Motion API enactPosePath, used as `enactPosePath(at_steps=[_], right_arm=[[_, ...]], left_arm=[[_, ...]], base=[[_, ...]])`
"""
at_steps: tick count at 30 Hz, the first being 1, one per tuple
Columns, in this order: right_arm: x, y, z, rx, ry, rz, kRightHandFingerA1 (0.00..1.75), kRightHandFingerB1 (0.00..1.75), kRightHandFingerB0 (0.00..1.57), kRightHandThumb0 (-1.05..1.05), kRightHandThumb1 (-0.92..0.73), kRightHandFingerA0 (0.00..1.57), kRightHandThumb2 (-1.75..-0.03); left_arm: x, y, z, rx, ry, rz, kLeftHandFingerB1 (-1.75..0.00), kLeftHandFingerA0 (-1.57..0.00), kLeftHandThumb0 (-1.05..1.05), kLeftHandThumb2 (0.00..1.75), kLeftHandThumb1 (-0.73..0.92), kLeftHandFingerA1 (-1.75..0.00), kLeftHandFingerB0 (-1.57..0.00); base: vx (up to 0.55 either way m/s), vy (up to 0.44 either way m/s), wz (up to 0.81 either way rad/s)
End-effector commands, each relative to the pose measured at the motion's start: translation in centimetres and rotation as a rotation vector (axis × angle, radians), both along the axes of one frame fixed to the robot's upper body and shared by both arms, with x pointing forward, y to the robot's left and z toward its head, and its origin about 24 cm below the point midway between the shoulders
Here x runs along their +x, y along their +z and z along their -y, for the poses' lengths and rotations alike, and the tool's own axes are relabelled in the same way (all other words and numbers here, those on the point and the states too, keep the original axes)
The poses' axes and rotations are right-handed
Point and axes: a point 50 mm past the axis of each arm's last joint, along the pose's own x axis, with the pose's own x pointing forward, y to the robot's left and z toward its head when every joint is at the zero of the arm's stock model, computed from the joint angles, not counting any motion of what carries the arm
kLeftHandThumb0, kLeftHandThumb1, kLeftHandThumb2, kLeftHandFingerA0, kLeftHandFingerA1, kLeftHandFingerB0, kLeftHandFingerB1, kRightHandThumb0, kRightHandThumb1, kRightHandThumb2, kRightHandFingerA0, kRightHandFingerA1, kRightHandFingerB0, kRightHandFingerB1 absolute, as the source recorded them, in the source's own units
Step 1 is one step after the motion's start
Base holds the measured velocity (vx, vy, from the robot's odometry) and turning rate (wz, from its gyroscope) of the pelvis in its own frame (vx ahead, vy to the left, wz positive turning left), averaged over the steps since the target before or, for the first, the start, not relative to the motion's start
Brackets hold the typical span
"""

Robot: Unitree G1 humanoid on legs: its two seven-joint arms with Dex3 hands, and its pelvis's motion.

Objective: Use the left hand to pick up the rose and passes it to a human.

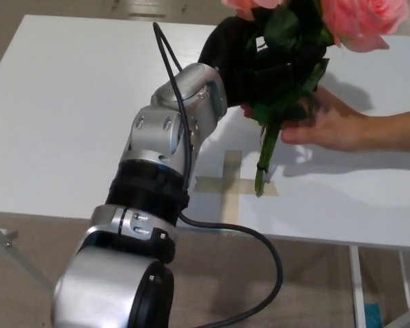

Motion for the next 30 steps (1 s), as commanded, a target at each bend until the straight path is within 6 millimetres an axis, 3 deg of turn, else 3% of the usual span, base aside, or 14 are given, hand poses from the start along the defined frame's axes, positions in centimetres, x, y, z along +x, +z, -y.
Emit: enactPosePath(at_steps=[1, 10, 14, 30], right_arm=[[-0.8, -0.5, -0.3, 0.011, -0.007, -0.028, 0.43, 0.37, 0.47, -0.3, -0.69, 0.64, -0.6], [0.4, 0.1, -0.1, 0.009, -0.001, -0.008, 0.43, 0.37, 0.47, -0.3, -0.69, 0.63, -0.6], [-0.4, -0.3, -0.3, 0.011, 0.008, -0.032, 0.43, 0.37, 0.46, -0.3, -0.69, 0.63, -0.6], [-0.6, -0.4, -0.3, 0.004, 0.023, -0.038, 0.43, 0.36, 0.46, -0.29, -0.7, 0.62, -0.6]], left_arm=[[-1.3, -0.9, 3.4, -0.044, -0.061, -0.016, -1.08, -0.98, -0.15, 0.73, 0.79, -1.47, -0.8], [-2.0, -0.2, 6.5, -0.092, -0.119, -0.018, -1.11, -0.95, -0.13, 0.73, 0.81, -1.47, -0.79], [-3.0, -1.1, 7.7, -0.122, -0.148, -0.037, -1.1, -0.98, -0.14, 0.75, 0.8, -1.44, -0.8], [-3.5, -2.2, 8.2, -0.132, -0.165, -0.065, -1.09, -0.93, -0.12, 0.76, 0.81, -1.49, -0.81]], base=[[0.0, 0.0, 0.0], [0.0, 0.0, 0.0], [0.0, 0.0, 0.0], [0.0, 0.0, 0.0]])
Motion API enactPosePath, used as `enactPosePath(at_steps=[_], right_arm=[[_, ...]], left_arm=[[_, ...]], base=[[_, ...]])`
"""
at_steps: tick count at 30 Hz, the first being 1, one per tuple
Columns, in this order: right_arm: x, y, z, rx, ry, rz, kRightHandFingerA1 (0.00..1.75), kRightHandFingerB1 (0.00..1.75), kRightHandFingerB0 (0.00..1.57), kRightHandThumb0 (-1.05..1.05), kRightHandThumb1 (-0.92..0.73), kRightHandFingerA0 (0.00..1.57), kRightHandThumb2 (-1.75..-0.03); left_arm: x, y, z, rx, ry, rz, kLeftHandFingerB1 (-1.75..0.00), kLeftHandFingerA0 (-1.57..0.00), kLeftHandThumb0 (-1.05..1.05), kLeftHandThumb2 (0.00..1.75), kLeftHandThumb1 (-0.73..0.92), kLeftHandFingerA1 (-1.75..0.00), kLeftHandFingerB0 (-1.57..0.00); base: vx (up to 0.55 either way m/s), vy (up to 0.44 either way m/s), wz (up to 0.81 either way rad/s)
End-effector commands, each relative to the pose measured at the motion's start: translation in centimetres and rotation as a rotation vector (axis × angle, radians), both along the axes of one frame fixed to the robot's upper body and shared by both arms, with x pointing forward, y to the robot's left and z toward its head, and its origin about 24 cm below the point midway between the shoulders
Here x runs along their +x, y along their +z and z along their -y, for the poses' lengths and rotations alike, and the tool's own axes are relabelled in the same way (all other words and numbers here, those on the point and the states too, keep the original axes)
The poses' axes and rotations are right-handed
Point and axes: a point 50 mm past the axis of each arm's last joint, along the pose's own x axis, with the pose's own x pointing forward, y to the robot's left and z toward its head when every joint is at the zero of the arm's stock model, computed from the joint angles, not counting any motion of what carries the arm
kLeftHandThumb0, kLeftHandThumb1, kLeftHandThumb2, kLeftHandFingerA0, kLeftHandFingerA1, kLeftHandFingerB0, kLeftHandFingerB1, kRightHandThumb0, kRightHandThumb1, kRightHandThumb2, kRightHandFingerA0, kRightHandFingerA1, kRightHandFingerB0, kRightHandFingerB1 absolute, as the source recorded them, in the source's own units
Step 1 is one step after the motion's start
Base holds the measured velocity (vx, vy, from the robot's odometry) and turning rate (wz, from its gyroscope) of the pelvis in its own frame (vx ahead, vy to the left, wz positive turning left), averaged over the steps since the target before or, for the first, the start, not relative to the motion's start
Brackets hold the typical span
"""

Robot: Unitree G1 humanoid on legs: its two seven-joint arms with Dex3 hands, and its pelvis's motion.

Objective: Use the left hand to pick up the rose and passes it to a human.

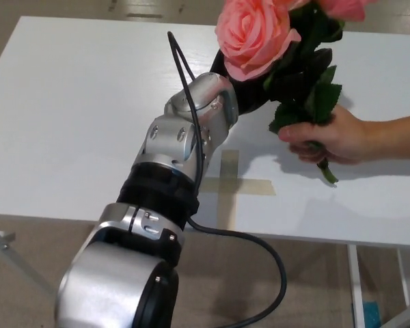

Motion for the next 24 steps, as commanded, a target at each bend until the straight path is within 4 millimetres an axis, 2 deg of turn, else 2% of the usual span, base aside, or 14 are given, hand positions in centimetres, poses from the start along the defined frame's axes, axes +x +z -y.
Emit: enactPosePath(at_steps=[1, 13, 14, 15, 16, 17, 19, 20, 21, 24], right_arm=[[-1.2, -0.6, 0.0, 0.005, 0.002, -0.047, 0.43, 0.36, 0.46, -0.29, -0.7, 0.62, -0.6], [-1.7, -1.0, -0.3, 0.02, -0.002, -0.066, 0.43, 0.36, 0.46, -0.29, -0.7, 0.62, -0.6], [-1.6, -0.9, -0.1, 0.022, -0.004, -0.068, 0.42, 0.36, 0.45, -0.3, -0.71, 0.62, -0.61], [-1.6, -0.9, -0.1, 0.022, -0.004, -0.068, 0.42, 0.36, 0.45, -0.3, -0.71, 0.62, -0.61], [-1.8, -1.0, -0.1, 0.025, -0.006, -0.071, 0.42, 0.36, 0.43, -0.3, -0.72, 0.62, -0.61], [-1.9, -1.0, -0.2, 0.028, -0.008, -0.075, 0.42, 0.36, 0.43, -0.3, -0.72, 0.62, -0.61], [-1.9, -1.0, -0.2, 0.028, -0.008, -0.075, 0.42, 0.36, 0.43, -0.3, -0.72, 0.62, -0.61], [-2.0, -1.0, -0.1, 0.029, -0.012, -0.075, 0.42, 0.35, 0.43, -0.3, -0.72, 0.61, -0.61], [-2.0, -1.0, 0.0, 0.031, -0.017, -0.074, 0.42, 0.35, 0.43, -0.3, -0.72, 0.61, -0.61], [-2.3, -1.2, -0.1, 0.027, -0.008, -0.085, 0.42, 0.35, 0.43, -0.3, -0.72, 0.61, -0.61]], left_arm=[[-3.5, -1.2, 7.1, -0.131, -0.158, -0.078, -1.09, -0.93, -0.12, 0.76, 0.81, -1.49, -0.81], [-3.3, -2.5, 6.2, -0.107, -0.151, -0.104, -1.08, -0.94, -0.14, 0.73, 0.8, -1.46, -0.82], [-3.2, -2.4, 5.9, -0.055, -0.149, -0.085, -0.56, -0.99, -0.19, 0.64, 0.79, -1.18, -0.83], [-3.2, -2.4, 5.9, -0.054, -0.149, -0.085, -0.56, -0.99, -0.19, 0.64, 0.79, -1.18, -0.83], [-3.2, -2.4, 5.8, 0.015, -0.198, -0.06, -0.04, 0.0, -0.59, 0.7, 0.38, -0.17, 0.0], [-3.1, -2.4, 5.6, 0.122, -0.269, -0.032, -0.04, 0.0, -0.59, 0.7, 0.38, -0.17, 0.0], [-3.2, -2.4, 5.6, 0.124, -0.271, -0.031, -0.04, 0.0, -0.59, 0.7, 0.38, -0.17, 0.0], [-3.1, -2.2, 5.3, 0.193, -0.323, 0.015, 0.0, 0.0, -0.91, 0.59, 0.46, 0.0, 0.0], [-3.0, -2.0, 4.9, 0.282, -0.387, 0.064, 0.0, 0.0, -0.91, 0.59, 0.46, 0.0, 0.0], [-3.1, -1.9, 4.2, 0.314, -0.381, 0.102, 0.0, 0.0, -0.85, 0.58, 0.45, 0.0, 0.0]], base=[[0.0, 0.0, 0.0], [0.0, 0.0, 0.0], [0.0, 0.0, 0.0], [0.0, 0.0, 0.0], [0.0, 0.0, 0.0], [0.0, 0.0, 0.0], [0.0, 0.0, 0.0], [0.0, 0.0, 0.0], [0.0, 0.0, 0.0], [0.0, 0.0, 0.0]])
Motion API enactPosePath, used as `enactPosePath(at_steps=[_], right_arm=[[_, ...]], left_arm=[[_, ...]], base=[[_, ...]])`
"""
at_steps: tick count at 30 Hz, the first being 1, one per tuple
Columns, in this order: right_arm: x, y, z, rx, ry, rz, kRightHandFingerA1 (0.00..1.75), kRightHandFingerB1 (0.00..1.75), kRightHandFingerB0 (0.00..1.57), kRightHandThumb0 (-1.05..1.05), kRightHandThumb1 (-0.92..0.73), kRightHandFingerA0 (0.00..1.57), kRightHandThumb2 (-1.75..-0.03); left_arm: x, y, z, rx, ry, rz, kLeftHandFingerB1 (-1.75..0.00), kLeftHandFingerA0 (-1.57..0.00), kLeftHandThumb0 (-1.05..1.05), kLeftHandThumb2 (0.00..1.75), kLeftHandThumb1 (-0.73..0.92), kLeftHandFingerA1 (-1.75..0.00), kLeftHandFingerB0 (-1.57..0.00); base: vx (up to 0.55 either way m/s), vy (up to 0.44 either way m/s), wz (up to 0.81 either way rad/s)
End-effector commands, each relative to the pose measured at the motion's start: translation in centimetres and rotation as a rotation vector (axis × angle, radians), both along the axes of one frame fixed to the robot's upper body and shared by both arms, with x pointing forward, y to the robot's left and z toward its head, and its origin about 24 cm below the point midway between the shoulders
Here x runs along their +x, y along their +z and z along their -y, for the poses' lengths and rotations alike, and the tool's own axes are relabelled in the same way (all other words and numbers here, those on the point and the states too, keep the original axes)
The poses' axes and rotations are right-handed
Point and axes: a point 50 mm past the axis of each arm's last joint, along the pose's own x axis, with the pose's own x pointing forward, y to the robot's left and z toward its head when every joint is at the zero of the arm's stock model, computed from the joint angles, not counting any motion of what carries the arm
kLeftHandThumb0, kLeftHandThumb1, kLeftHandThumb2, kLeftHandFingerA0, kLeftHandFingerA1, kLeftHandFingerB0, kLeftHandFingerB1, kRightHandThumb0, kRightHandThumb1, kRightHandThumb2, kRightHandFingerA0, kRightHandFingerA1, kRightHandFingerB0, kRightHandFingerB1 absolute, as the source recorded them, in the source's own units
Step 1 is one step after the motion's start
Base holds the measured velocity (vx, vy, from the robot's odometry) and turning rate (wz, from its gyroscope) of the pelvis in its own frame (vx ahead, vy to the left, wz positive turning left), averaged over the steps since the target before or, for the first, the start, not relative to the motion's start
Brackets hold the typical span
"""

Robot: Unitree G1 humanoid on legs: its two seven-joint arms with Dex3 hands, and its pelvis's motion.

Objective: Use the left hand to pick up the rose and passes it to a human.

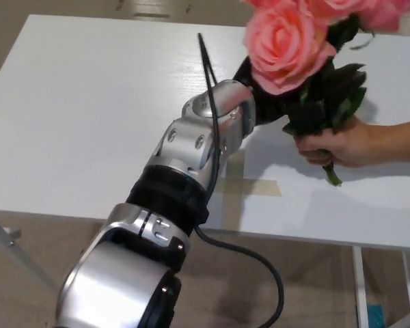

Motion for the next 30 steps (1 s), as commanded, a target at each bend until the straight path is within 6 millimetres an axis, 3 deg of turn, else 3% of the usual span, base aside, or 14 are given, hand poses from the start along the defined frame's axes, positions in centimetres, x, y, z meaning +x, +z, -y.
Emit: enactPosePath(at_steps=[1, 16, 20, 22, 23, 24, 25, 30], right_arm=[[-1.4, -0.7, 0.0, 0.008, -0.006, -0.052, 0.42, 0.36, 0.43, -0.3, -0.72, 0.61, -0.61], [-1.2, -0.6, 0.2, 0.002, -0.005, -0.045, 0.42, 0.36, 0.44, -0.3, -0.72, 0.61, -0.61], [-1.3, -0.6, 0.2, 0.004, -0.008, -0.051, 0.42, 0.36, 0.43, -0.31, -0.73, 0.61, -0.61], [-1.3, -0.6, 0.2, 0.004, -0.008, -0.051, 0.42, 0.36, 0.43, -0.31, -0.73, 0.61, -0.61], [-1.3, -0.5, 0.3, 0.002, -0.01, -0.052, 0.42, 0.36, 0.43, -0.31, -0.73, 0.61, -0.61], [-1.3, -0.5, 0.4, 0.002, -0.01, -0.052, 0.42, 0.36, 0.43, -0.31, -0.73, 0.61, -0.61], [-1.3, -0.5, 0.4, -0.001, -0.008, -0.053, 0.42, 0.36, 0.43, -0.31, -0.73, 0.61, -0.61], [-1.2, -0.5, 0.4, -0.007, -0.002, -0.053, 0.42, 0.36, 0.44, -0.31, -0.73, 0.61, -0.61]], left_arm=[[-1.8, -1.4, 1.4, 0.142, -0.202, 0.021, 0.0, 0.0, -0.83, 0.57, 0.45, 0.0, 0.0], [-1.2, 1.4, -2.8, 0.302, -0.243, 0.099, 0.0, 0.0, -0.81, 0.56, 0.47, 0.0, 0.0], [-0.1, 2.4, -7.5, 0.356, -0.205, 0.122, 0.0, 0.0, -0.79, 0.55, 0.47, 0.0, 0.0], [-0.1, 2.4, -7.7, 0.358, -0.206, 0.121, 0.0, 0.0, -0.79, 0.55, 0.47, 0.0, 0.0], [0.3, 2.7, -9.4, 0.383, -0.182, 0.122, 0.0, 0.0, -0.79, 0.54, 0.47, 0.0, 0.0], [0.3, 2.7, -9.6, 0.386, -0.181, 0.122, 0.0, 0.0, -0.79, 0.54, 0.47, 0.0, 0.0], [0.5, 3.0, -11.6, 0.411, -0.142, 0.111, 0.0, 0.0, -0.79, 0.54, 0.47, 0.0, 0.0], [0.8, 3.2, -15.2, 0.404, -0.108, 0.085, 0.0, 0.0, -0.76, 0.54, 0.47, 0.0, 0.0]], base=[[0.0, 0.0, 0.0], [0.0, 0.0, 0.0], [0.0, 0.0, 0.0], [0.0, 0.0, 0.0], [0.0, 0.0, 0.0], [0.0, 0.0, 0.0], [0.0, 0.0, 0.0], [0.0, 0.0, 0.0]])
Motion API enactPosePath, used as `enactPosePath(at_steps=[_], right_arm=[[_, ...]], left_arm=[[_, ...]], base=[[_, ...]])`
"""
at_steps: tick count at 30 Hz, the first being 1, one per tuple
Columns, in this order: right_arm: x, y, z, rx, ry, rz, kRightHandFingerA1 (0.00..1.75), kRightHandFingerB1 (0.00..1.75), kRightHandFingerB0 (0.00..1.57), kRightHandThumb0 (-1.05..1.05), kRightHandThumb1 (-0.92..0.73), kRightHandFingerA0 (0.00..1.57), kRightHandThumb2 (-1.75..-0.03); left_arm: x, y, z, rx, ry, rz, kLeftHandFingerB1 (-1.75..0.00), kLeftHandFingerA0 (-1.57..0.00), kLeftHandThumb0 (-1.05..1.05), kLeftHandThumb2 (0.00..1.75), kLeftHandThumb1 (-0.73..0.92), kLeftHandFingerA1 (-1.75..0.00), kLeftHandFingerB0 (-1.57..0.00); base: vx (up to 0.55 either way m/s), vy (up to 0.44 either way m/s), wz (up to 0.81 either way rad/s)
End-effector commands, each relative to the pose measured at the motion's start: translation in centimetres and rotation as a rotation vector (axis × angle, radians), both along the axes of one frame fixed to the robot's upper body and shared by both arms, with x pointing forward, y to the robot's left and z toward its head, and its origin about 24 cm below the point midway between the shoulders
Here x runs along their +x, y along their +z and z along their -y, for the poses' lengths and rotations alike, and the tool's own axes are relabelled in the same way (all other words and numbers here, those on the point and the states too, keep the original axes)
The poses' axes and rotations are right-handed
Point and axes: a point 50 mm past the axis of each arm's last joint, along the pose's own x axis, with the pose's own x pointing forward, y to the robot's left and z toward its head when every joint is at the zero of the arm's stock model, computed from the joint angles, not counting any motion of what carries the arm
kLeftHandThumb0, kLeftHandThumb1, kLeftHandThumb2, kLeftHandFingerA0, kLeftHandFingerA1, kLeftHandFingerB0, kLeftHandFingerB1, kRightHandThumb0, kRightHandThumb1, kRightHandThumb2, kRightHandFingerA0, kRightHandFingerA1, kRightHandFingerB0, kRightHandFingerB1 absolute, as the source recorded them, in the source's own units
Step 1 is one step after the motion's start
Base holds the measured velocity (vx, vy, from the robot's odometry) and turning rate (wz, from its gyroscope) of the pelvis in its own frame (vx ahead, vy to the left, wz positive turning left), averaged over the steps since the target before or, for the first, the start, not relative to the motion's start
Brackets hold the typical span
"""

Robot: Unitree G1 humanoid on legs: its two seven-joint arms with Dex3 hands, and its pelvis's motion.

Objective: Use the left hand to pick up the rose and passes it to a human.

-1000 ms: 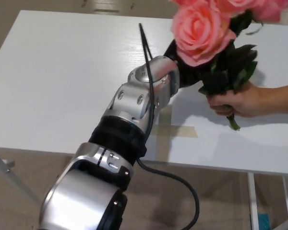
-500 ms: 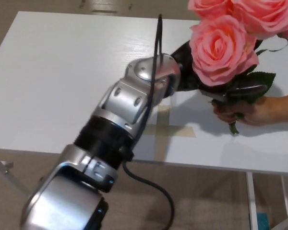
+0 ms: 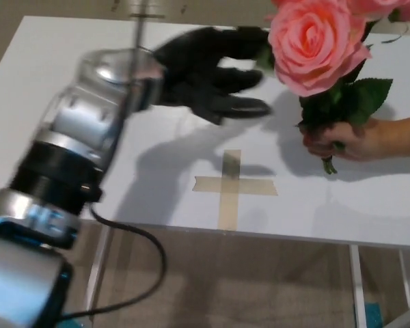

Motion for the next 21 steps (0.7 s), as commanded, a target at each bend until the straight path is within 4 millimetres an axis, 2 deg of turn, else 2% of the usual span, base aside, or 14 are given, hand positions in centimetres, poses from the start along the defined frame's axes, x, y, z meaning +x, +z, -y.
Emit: enactPosePath(at_steps=[1, 2, 3, 4, 6, 9, 10, 11, 13, 17, 18, 19, 21], right_arm=[[-0.5, -0.2, 0.1, -0.004, 0.002, -0.028, 0.42, 0.36, 0.44, -0.31, -0.73, 0.61, -0.61], [-0.5, -0.2, 0.1, -0.004, 0.002, -0.028, 0.42, 0.36, 0.44, -0.31, -0.73, 0.61, -0.61], [-0.6, -0.2, 0.2, -0.009, 0.005, -0.031, 0.42, 0.35, 0.43, -0.32, -0.73, 0.61, -0.61], [-0.6, -0.2, 0.4, -0.012, 0.005, -0.033, 0.42, 0.35, 0.43, -0.32, -0.73, 0.61, -0.61], [-0.6, -0.1, 0.6, -0.015, 0.004, -0.032, 0.42, 0.35, 0.43, -0.32, -0.73, 0.61, -0.61], [-0.6, -0.1, 0.6, -0.015, 0.004, -0.032, 0.42, 0.35, 0.43, -0.32, -0.73, 0.61, -0.61], [-0.8, -0.1, 0.8, -0.022, 0.006, -0.039, 0.42, 0.35, 0.43, -0.32, -0.73, 0.61, -0.61], [-0.9, -0.1, 0.9, -0.024, 0.005, -0.038, 0.42, 0.35, 0.43, -0.32, -0.73, 0.61, -0.61], [-1.0, -0.2, 1.0, -0.029, 0.007, -0.035, 0.42, 0.36, 0.44, -0.32, -0.73, 0.61, -0.61], [-1.0, -0.2, 1.0, -0.029, 0.007, -0.035, 0.42, 0.36, 0.44, -0.32, -0.73, 0.61, -0.61], [-1.9, -0.5, 1.2, -0.049, -0.016, -0.035, 0.42, 0.36, 0.45, -0.3, -0.72, 0.62, -0.61], [-2.2, -0.6, 1.3, -0.06, -0.03, -0.029, 0.43, 0.37, 0.47, -0.29, -0.71, 0.63, -0.61], [-2.5, -0.7, 1.3, -0.072, -0.05, -0.014, 0.43, 0.37, 0.49, -0.29, -0.71, 0.64, -0.61]], left_arm=[[-0.1, -0.2, -2.8, 0.012, -0.016, -0.043, 0.0, 0.0, -0.76, 0.54, 0.47, 0.0, 0.0], [-0.1, -0.2, -2.8, 0.012, -0.017, -0.043, 0.0, 0.0, -0.76, 0.54, 0.47, 0.0, 0.0], [-0.6, -0.3, -5.8, 0.04, 0.033, -0.019, 0.0, 0.0, -0.72, 0.54, 0.46, 0.0, 0.0], [-0.9, -0.3, -6.5, 0.042, 0.052, -0.019, 0.0, 0.0, -0.68, 0.55, 0.44, 0.0, 0.0], [-1.4, -0.4, -7.3, 0.028, 0.071, -0.008, 0.0, 0.0, -0.65, 0.54, 0.43, 0.0, 0.0], [-1.5, -0.4, -7.3, 0.028, 0.071, -0.007, 0.0, 0.0, -0.65, 0.54, 0.43, 0.0, 0.0], [-4.0, -1.2, -9.7, -0.054, 0.105, 0.066, -0.15, 0.0, -0.54, 0.66, 0.32, -0.09, 0.0], [-5.0, -1.4, -10.3, -0.072, 0.109, 0.098, -0.23, 0.0, -0.5, 0.73, 0.33, -0.17, 0.0], [-6.5, -1.7, -10.9, -0.09, 0.108, 0.127, -0.27, 0.0, -0.49, 0.73, 0.32, -0.23, 0.0], [-6.8, -1.7, -10.9, -0.093, 0.114, 0.13, -0.27, 0.0, -0.49, 0.73, 0.32, -0.23, 0.0], [-10.2, -3.4, -12.7, -0.143, 0.087, 0.152, -0.29, -0.21, -0.57, 0.54, 0.42, -0.3, -0.18], [-11.9, -4.0, -13.4, -0.161, 0.091, 0.145, -0.49, -0.09, -0.27, 0.8, 0.17, -0.5, -0.09], [-13.9, -4.9, -14.2, -0.197, 0.103, 0.13, -0.5, -0.11, -0.26, 0.81, 0.18, -0.51, -0.1]], base=[[0.0, 0.0, 0.0], [0.0, 0.0, 0.0], [0.0, 0.0, 0.0], [0.0, 0.0, -0.07], [0.0, 0.0, 0.0], [0.0, 0.0, 0.0], [0.0, 0.0, 0.0], [0.0, 0.0, -0.09], [0.0, 0.0, 0.0], [0.0, 0.0, 0.0], [0.0, 0.0, 0.0], [0.0, 0.0, 0.0], [0.0, 0.0, 0.0]])
